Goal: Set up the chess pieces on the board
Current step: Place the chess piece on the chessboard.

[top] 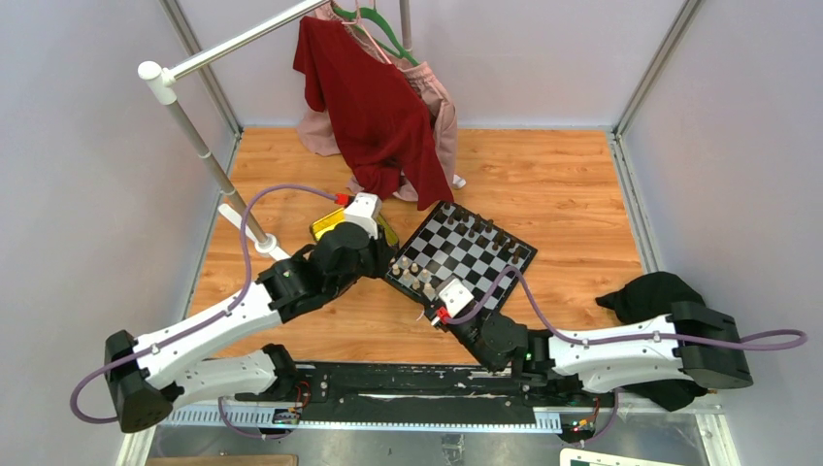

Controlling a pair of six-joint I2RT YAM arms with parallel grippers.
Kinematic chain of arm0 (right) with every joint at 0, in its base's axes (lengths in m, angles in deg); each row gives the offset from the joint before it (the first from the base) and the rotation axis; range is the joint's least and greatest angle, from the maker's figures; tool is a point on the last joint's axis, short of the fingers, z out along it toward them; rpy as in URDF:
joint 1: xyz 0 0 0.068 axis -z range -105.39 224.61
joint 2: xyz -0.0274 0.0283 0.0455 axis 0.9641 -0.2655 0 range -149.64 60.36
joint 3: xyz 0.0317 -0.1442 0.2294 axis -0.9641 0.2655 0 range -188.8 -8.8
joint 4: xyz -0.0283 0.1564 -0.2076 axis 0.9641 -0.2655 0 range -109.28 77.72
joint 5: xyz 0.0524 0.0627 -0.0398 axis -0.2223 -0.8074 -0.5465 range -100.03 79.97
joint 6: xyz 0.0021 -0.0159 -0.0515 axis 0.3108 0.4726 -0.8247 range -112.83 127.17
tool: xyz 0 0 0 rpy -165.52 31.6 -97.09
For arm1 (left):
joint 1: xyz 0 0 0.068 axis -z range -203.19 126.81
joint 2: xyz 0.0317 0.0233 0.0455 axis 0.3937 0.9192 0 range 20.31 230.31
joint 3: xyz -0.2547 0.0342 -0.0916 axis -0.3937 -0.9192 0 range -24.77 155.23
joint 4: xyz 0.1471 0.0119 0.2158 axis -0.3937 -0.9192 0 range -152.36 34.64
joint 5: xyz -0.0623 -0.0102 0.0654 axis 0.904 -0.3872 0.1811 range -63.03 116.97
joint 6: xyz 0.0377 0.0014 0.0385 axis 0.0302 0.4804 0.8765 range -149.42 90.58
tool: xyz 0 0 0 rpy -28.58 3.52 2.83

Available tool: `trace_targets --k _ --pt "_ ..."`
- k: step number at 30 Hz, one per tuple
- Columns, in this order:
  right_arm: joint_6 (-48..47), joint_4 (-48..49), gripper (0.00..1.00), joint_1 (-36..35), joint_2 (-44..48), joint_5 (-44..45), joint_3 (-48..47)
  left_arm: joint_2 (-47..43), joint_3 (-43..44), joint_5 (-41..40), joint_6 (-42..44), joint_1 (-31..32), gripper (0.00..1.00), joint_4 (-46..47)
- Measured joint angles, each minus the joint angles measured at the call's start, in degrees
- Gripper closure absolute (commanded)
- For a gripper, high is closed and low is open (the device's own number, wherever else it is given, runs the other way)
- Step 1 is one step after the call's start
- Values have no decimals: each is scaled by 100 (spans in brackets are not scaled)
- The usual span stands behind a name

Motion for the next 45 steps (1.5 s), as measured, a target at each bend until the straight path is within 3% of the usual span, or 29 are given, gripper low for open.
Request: trace_targets --k 7,12,22,33,45 --pt "177 -778 59 2 354 -697 -328 608 284 177 -636 -107 100 -107" --pt "345 -984 60 66 426 -990 -343 739 219 734 -1246 -610 100 70" --pt "1049 -811 60 1207 723 -1886 -35 758 -682 2234 -2804 -1388 100 1167" --pt "1967 -372 59 2337 157 -2981 79 968 -1471 3161 -4599 -1622 100 2614" --pt "2382 -120 56 2597 -485 -3517 70 1154 -1523 3355 -5237 -1652 100 3215"
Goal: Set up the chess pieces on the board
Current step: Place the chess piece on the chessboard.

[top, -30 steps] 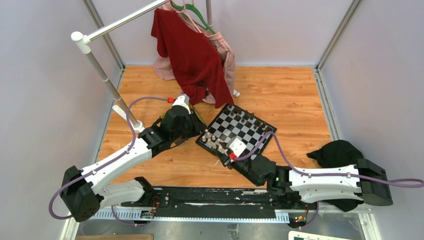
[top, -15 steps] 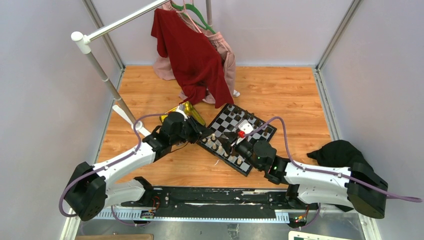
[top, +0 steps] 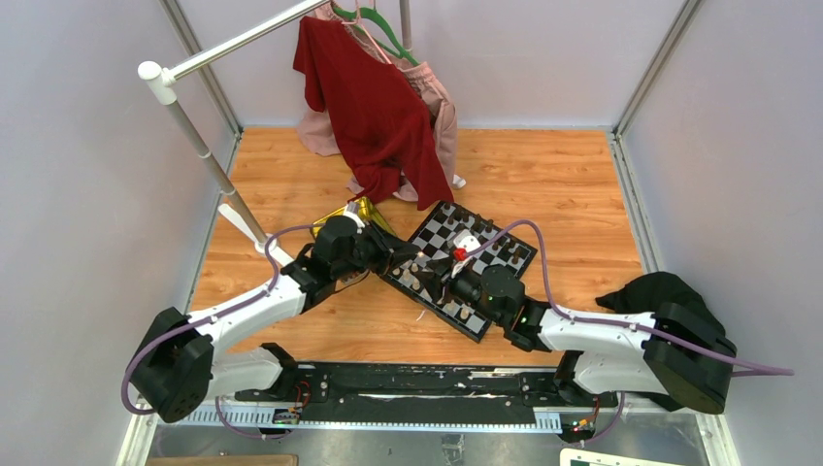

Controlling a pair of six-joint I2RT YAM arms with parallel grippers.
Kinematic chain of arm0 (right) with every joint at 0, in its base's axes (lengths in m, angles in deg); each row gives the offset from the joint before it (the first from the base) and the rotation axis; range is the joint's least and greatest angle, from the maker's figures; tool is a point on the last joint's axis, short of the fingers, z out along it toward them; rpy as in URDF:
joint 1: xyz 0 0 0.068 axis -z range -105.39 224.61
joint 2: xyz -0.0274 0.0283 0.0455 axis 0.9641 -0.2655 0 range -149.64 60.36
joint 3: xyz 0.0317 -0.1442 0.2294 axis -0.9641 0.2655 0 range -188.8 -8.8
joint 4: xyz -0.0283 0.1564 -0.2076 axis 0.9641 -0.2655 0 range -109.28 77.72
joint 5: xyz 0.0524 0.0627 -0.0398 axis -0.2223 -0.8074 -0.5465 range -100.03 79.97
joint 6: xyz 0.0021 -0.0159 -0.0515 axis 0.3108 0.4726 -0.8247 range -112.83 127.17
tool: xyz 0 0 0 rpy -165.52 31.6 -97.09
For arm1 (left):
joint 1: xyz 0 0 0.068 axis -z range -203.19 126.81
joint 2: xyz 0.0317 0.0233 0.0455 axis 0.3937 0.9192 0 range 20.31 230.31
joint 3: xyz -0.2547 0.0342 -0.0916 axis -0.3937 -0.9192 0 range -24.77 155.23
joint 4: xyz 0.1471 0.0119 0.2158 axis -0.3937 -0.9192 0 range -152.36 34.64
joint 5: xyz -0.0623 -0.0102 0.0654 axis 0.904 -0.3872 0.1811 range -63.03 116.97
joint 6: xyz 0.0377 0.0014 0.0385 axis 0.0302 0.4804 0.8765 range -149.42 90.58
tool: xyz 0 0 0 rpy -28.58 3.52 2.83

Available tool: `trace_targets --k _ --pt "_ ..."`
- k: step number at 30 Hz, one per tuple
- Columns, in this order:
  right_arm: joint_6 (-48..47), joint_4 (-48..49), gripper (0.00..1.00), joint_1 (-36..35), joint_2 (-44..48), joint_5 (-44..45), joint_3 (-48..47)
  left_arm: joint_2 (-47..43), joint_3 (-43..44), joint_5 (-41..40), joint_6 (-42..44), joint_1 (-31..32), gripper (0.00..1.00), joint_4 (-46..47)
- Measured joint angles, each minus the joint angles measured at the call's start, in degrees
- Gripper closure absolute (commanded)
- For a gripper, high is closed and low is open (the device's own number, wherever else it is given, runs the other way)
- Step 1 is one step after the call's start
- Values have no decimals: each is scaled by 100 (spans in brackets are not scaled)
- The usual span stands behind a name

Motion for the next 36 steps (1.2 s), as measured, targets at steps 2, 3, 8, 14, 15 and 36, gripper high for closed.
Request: trace_targets --k 2,3,8,14,15,36 --pt "20 15 56 9 -11 -37 -7 15 0 2 -17 -2 100 26" --pt "26 35 56 15 -11 -52 -11 22 0 2 -22 -4 100 33" --pt "37 52 55 33 -11 -57 -70 90 -2 4 -31 -11 100 68" --pt "37 52 55 118 -2 -55 -105 109 -72 4 -28 -28 100 68" --pt "37 52 55 136 -2 -55 -105 116 -79 4 -28 -33 100 68" --pt "120 50 58 365 -435 -245 -476 111 -96 24 -24 -37 100 68"
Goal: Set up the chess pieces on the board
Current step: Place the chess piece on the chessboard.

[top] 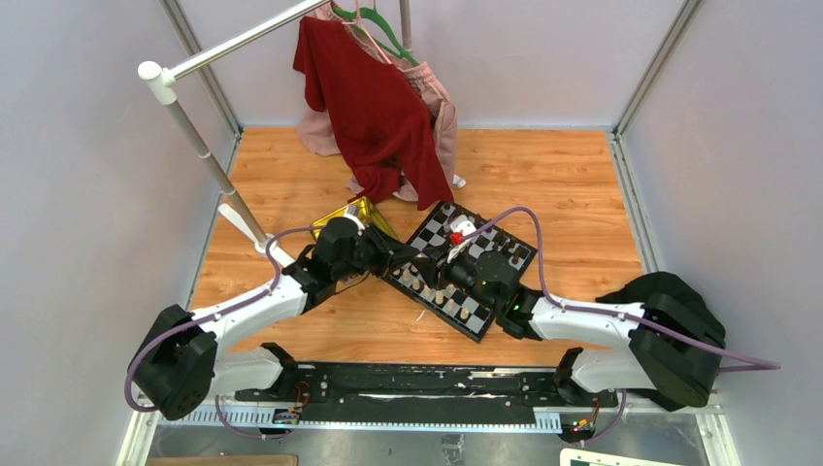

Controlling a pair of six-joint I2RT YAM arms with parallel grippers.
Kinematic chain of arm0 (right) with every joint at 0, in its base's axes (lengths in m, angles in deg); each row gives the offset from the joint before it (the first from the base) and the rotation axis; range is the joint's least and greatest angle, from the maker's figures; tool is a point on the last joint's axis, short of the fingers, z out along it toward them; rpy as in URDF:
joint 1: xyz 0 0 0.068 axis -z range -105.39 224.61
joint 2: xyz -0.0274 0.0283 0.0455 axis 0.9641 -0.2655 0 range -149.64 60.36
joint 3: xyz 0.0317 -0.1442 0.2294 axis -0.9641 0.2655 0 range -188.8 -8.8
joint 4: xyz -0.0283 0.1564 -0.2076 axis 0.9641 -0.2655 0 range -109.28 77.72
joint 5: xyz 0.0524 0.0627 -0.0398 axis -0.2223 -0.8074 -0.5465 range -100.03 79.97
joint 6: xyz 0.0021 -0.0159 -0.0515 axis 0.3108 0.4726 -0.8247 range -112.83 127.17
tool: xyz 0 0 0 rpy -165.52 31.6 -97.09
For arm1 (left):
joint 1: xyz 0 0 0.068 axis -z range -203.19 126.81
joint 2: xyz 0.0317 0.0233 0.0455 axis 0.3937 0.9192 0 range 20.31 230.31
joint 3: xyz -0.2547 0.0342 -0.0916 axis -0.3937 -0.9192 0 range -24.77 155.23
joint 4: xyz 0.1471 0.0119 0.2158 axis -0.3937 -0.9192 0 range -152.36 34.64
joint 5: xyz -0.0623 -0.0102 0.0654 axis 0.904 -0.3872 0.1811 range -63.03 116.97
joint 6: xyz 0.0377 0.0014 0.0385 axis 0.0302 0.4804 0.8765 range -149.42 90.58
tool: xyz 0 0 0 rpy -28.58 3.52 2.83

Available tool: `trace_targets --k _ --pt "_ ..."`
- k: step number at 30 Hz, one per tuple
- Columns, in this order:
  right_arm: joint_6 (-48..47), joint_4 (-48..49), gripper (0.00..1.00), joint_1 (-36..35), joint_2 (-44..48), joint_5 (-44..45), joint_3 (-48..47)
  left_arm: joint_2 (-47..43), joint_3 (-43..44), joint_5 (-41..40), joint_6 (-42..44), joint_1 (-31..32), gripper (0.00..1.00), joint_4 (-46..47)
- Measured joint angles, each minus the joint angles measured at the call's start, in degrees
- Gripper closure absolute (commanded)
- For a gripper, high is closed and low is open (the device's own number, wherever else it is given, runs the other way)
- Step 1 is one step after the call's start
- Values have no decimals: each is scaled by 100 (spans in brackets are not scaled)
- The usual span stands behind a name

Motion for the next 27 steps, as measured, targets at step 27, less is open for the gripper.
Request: trace_targets --k 27 --pt "162 7 62 83 -155 -131 -13 -111 -96 20 42 -4 100 42"
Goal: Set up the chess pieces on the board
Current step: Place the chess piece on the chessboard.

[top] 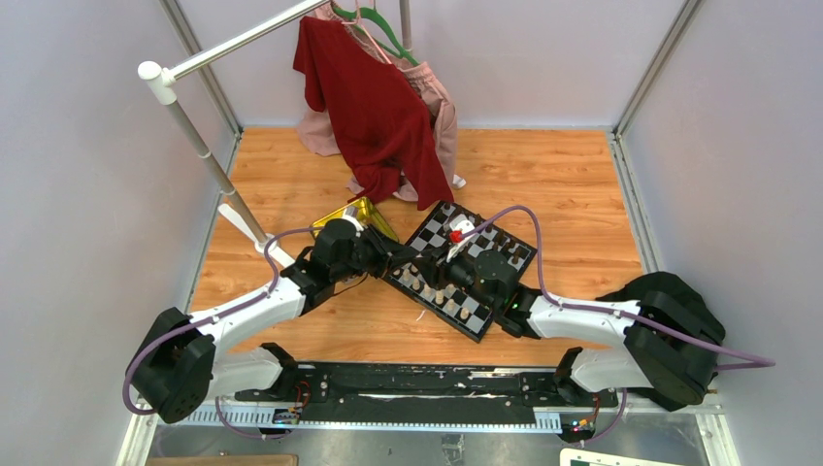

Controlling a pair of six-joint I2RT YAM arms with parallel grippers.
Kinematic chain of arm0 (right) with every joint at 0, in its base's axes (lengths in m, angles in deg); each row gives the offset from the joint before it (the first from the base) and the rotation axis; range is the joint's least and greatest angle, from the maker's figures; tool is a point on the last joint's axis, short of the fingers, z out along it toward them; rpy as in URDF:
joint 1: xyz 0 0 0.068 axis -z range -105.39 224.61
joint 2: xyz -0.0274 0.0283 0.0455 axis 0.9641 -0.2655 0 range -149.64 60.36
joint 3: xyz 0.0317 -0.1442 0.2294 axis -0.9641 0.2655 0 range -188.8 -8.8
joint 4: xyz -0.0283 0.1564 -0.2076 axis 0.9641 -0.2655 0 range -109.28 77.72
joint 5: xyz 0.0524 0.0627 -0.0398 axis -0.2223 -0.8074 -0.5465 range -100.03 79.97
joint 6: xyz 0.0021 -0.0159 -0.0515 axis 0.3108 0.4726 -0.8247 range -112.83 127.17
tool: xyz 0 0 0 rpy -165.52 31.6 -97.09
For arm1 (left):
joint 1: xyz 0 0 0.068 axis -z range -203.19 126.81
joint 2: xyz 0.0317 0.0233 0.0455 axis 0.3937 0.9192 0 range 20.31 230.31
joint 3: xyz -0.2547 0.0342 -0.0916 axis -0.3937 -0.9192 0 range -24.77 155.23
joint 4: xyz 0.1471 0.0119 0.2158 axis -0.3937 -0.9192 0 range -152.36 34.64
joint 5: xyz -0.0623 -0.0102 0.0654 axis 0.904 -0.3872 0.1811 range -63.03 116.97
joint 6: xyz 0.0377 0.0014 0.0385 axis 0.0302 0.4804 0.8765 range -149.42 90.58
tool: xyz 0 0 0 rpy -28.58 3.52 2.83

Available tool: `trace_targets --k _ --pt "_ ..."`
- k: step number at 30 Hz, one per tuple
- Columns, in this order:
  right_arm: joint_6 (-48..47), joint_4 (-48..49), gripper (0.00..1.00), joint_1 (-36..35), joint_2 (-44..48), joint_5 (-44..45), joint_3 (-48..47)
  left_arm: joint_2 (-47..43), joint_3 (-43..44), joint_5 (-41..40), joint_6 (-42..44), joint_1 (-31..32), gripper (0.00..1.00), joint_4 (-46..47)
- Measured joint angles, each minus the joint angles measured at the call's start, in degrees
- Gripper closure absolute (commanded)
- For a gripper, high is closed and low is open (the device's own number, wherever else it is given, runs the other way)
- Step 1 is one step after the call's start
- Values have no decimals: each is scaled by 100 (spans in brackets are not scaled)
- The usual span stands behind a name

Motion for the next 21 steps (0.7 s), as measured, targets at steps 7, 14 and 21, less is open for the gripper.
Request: trace_targets --k 7,14,21 --pt "17 0 64 0 4 2 0 0 0 0 22 0 100 0" --pt "42 -4 79 -2 39 -15 0 0 0 -13 37 0 100 13" --pt "42 -48 100 0 79 7 0 -11 -2 -35 50 0 100 42"
